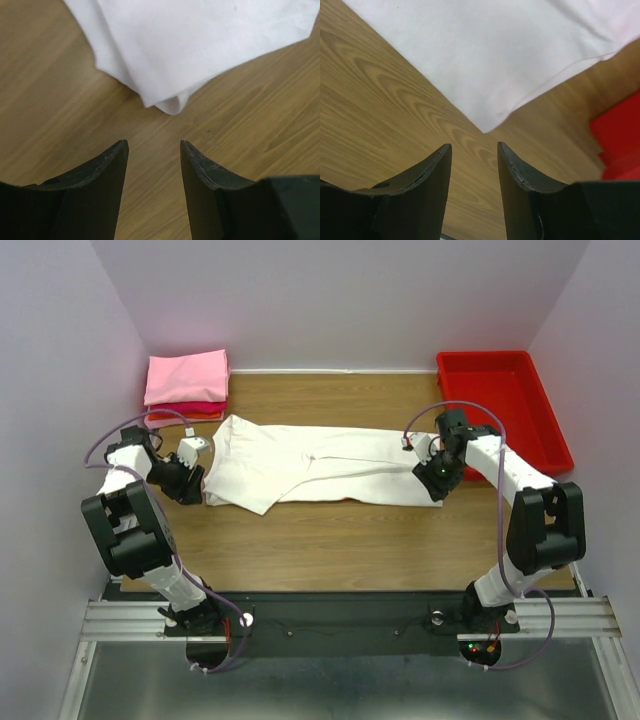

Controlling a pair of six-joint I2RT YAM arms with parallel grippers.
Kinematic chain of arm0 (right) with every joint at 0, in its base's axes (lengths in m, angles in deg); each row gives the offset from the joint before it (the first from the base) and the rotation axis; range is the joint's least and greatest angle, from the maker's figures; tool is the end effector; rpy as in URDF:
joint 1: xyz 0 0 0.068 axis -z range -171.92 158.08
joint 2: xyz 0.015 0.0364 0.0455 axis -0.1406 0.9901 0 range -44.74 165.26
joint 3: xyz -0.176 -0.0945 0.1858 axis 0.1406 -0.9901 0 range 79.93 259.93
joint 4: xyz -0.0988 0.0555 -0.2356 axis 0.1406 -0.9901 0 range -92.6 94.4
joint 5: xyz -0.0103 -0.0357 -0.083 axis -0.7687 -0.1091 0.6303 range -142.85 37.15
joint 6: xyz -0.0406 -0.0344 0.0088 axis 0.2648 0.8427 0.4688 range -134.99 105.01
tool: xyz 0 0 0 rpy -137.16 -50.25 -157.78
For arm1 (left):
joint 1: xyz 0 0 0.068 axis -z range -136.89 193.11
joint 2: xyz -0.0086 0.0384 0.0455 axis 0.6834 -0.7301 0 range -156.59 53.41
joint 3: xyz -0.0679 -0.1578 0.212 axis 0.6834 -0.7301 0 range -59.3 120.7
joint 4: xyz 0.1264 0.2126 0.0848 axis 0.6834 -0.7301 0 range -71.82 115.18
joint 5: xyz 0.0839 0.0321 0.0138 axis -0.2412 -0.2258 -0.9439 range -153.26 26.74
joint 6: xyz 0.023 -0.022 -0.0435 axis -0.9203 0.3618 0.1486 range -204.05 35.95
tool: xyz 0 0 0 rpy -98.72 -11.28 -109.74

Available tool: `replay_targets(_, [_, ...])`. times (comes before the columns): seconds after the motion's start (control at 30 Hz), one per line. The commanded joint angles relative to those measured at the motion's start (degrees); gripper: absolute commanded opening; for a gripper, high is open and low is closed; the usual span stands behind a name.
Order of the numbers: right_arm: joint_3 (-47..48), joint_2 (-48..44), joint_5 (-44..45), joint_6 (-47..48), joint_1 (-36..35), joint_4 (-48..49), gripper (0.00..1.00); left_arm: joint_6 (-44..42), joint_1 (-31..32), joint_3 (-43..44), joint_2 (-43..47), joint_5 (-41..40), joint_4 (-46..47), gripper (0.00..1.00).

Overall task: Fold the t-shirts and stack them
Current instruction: Fold the tshirt

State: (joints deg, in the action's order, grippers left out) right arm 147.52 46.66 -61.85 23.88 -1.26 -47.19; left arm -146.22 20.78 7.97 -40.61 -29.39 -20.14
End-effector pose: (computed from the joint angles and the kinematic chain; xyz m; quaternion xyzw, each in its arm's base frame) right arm 0.2973 0.0547 0.2277 -0.4129 0.8985 0.0430 0.1424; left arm 0.3000 0.1018 0.2217 0.3646 0.8729 -0.1128 0.3039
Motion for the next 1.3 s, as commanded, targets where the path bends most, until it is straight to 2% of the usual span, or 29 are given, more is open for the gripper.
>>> replay_targets(0.0, [-0.62, 0.36, -1.82, -10.21, 0.38, 3.86, 0.47, -1.11, -0.44, -5.11, 0.50, 3.31, 1.45, 0.57])
replay_targets(0.07, [-0.88, 0.54, -0.33, -12.32, 0.38, 4.57, 0.47, -1.20, -0.44, -5.91, 0.50, 4.36, 1.99, 0.57])
replay_targets(0.1, [-1.14, 0.63, 0.37, -13.46, 0.64, 4.92, 0.48, -1.20, -0.44, -6.27, 0.41, 5.32, 2.08, 0.65])
replay_targets(0.37, [-0.89, 3.95, -2.43, -21.11, 4.42, 5.36, 0.51, -0.49, -0.44, -6.09, -1.61, 7.70, 3.92, 0.65])
replay_targets(0.93, [5.53, 12.67, -10.43, -28.24, 8.90, 5.28, 0.50, 0.21, -0.44, -6.36, -3.36, 9.37, 5.42, 0.65])
replay_targets(1.13, [6.76, 15.56, -10.87, -29.03, 9.08, 4.57, 0.47, 0.47, -0.44, -4.86, -4.77, 10.34, 4.98, 0.64])
replay_targets(1.23, [6.76, 16.09, -10.08, -29.03, 10.83, 4.22, 0.41, 0.38, -0.35, -4.77, -4.95, 10.43, 4.89, 0.63])
replay_targets(1.27, [6.76, 16.01, -9.73, -28.85, 11.01, 4.13, 0.35, 0.30, -0.44, -4.77, -5.03, 10.43, 4.98, 0.61])
